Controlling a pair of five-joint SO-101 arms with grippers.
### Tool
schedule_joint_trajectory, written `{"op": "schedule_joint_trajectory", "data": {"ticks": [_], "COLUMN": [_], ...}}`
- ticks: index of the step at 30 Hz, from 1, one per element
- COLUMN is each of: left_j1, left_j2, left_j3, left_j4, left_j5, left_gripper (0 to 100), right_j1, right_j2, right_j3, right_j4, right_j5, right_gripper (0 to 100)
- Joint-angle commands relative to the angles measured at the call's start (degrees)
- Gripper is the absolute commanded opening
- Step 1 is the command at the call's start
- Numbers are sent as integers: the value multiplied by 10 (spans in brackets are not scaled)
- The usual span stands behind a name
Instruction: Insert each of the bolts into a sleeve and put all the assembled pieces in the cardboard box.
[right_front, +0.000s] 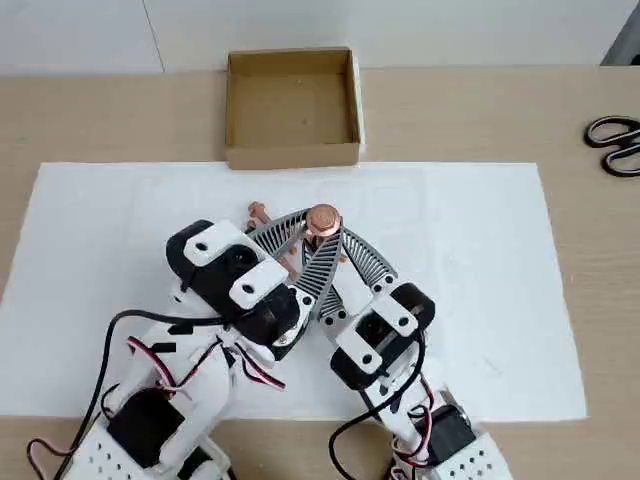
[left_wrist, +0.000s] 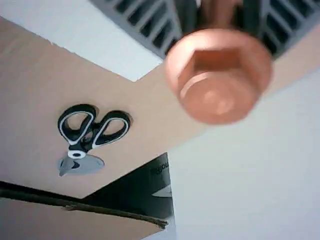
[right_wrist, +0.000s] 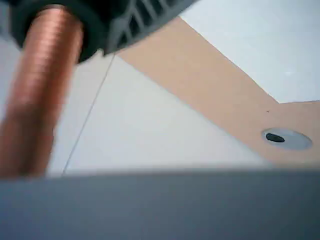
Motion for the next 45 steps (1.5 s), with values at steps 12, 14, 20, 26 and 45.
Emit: {"op": "schedule_joint_trajectory", "data": {"ticks": [12,14,20,26,45], "left_j1": [0,0,-4,-92,-361], "left_j2": [3,3,3,-2,-3], "left_j3": [-22,-22,-26,-41,-98], "left_j4": [101,117,118,76,62], "left_j5": [-36,-35,-37,-76,-4], "left_gripper": [103,157,193,195,6], "right_j1": [3,4,4,4,218], "right_j2": [-7,-7,-7,-7,-7], "right_j3": [4,4,4,4,-48], "right_j4": [-2,-2,-2,1,327], "right_j5": [5,5,5,5,-146], "right_gripper": [5,5,5,5,4]}}
